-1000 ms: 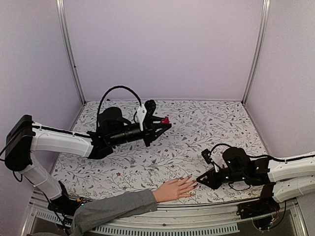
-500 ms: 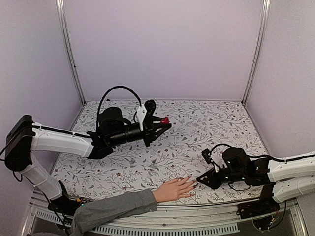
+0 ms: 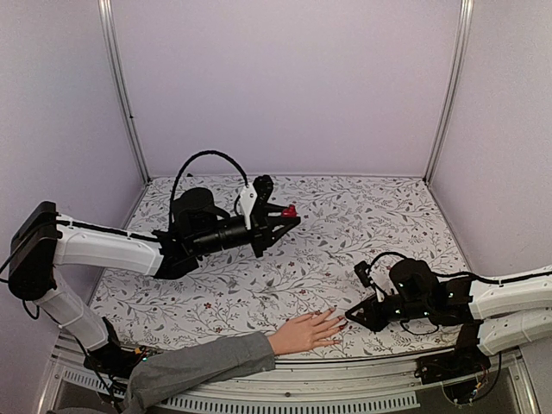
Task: Paint the nails
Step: Paint the nail polish on the nail.
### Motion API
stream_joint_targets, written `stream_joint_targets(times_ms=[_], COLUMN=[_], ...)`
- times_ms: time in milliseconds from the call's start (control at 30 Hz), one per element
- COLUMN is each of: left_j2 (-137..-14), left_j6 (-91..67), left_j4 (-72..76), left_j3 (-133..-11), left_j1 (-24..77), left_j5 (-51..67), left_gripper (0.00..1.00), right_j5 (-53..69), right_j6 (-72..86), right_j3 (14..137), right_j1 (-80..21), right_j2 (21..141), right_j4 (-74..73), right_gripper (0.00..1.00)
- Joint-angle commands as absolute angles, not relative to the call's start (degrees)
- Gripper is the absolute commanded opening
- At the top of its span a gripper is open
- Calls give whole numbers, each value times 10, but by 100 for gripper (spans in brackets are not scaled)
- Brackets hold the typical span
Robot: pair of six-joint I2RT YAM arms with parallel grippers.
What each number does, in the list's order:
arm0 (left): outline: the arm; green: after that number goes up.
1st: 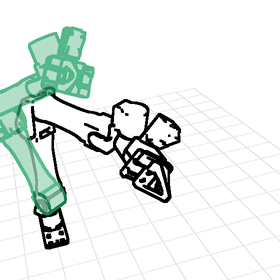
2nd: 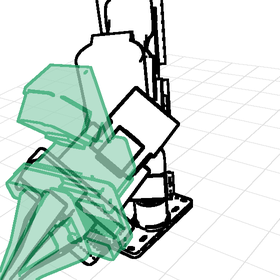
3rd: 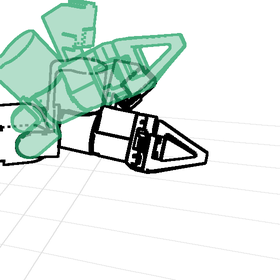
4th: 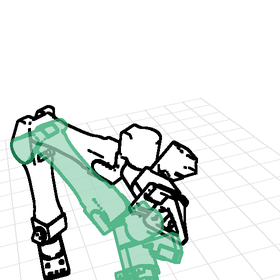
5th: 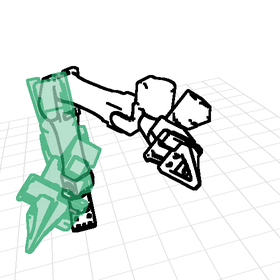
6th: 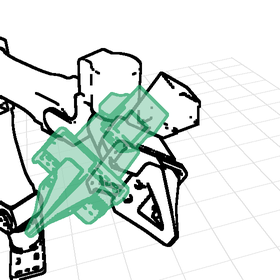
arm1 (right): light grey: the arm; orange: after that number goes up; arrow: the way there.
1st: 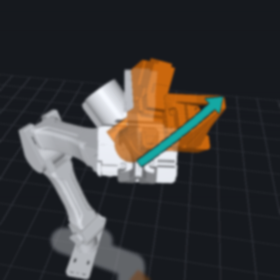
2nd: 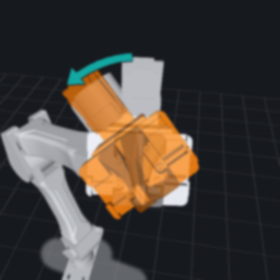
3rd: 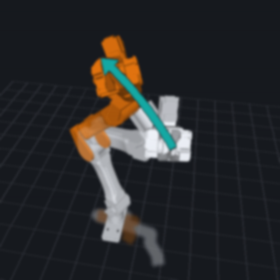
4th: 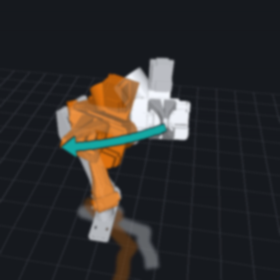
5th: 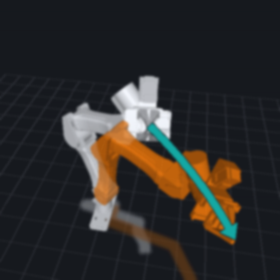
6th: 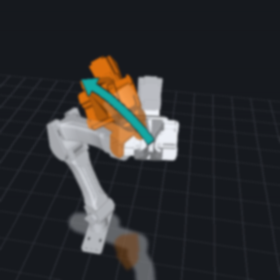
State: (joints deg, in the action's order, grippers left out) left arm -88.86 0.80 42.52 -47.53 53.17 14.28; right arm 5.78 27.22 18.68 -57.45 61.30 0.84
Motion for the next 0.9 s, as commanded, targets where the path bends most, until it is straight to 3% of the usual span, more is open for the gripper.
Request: stream_joint_targets(times_ms=[0, 867], left_j2=[-896, -892], left_j6=[5, 6], left_j4=[442, 440], left_j3=[-485, -482], left_j1=[524, 525], left_j5=[140, 138], left_gripper=[0, 0], right_j5=[39, 18], right_j6=[279, 290], right_j3=[190, 192], right_j1=[-580, -581], right_j2=[613, 608], right_j4=[1, -19], right_gripper=[0, 0])
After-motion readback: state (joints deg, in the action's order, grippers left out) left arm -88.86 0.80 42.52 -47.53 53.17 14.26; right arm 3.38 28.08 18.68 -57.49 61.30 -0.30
